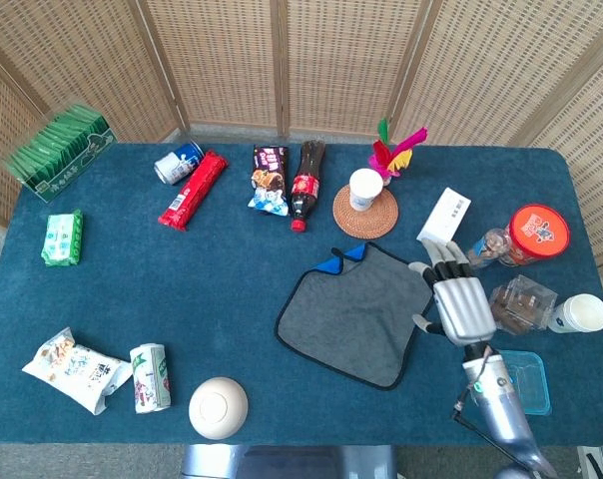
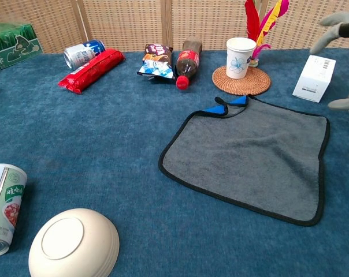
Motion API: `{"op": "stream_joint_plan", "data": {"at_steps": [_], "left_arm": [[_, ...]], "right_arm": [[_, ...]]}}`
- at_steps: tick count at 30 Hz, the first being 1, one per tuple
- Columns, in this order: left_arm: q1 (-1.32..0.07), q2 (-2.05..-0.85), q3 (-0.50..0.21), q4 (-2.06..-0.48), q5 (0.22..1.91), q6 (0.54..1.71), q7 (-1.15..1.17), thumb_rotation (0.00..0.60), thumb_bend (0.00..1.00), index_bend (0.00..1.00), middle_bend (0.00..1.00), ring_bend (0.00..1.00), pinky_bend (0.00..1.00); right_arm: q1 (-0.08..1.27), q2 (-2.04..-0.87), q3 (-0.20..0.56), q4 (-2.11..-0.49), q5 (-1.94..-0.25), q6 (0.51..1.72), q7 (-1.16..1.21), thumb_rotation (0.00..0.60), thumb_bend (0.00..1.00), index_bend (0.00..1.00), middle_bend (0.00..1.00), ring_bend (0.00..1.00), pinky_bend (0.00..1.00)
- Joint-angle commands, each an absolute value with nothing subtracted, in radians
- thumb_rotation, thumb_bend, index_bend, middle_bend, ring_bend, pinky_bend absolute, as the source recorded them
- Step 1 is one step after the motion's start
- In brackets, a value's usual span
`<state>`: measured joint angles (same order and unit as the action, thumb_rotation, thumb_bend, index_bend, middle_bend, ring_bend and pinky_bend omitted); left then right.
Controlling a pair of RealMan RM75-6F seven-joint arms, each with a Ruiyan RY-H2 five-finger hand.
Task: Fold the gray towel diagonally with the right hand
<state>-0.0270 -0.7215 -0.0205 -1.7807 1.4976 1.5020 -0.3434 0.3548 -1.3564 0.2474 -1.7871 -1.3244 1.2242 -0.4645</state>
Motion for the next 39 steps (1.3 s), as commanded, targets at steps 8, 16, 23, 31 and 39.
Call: {"op": "stream_joint_plan", "data": {"at_steps": [8, 16, 23, 31, 39], "left_arm": [[-0.038, -0.731, -0.025, -1.802, 1.487, 1.485, -0.292, 0.6, 0.24, 0.17, 0.0, 0.0, 0.0], [-0.048, -0.737, -0.03, -1.814, 1.471, 1.465, -0.263, 0.6, 0.24, 0.17, 0.0, 0.0, 0.0], [-0.056, -0.741, -0.037, -1.815, 1.444, 1.446, -0.251, 0.6, 0.24, 0.17, 0.0, 0.0, 0.0], [-0.06, -0.741, -0.043, -1.813, 1.423, 1.435, -0.255, 0.6, 0.24, 0.17, 0.0, 0.0, 0.0], [-0.063, -0.742, -0.048, -1.809, 1.408, 1.425, -0.255, 0.6, 0.24, 0.18, 0.0, 0.0, 0.0]], "right_arm": [[0.495, -1.523, 0.3, -1.545, -1.209, 1.116, -0.428, 0.6, 0.1, 0.27, 0.0, 0.0, 0.0], [0.563, -1.625, 0.31, -1.437, -1.198, 1.084, -0.35, 0.6, 0.1, 0.28, 0.0, 0.0, 0.0], [0.63, -1.709, 0.323, -1.356, -1.173, 1.051, -0.338, 0.6, 0.1, 0.3, 0.0, 0.0, 0.0], [0.689, -1.796, 0.329, -1.208, -1.14, 1.013, -0.313, 0.6, 0.14, 0.3, 0.0, 0.0, 0.0], [0.723, -1.851, 0.331, -1.108, -1.125, 0.993, -0.286, 0.6, 0.14, 0.3, 0.0, 0.0, 0.0]]}}
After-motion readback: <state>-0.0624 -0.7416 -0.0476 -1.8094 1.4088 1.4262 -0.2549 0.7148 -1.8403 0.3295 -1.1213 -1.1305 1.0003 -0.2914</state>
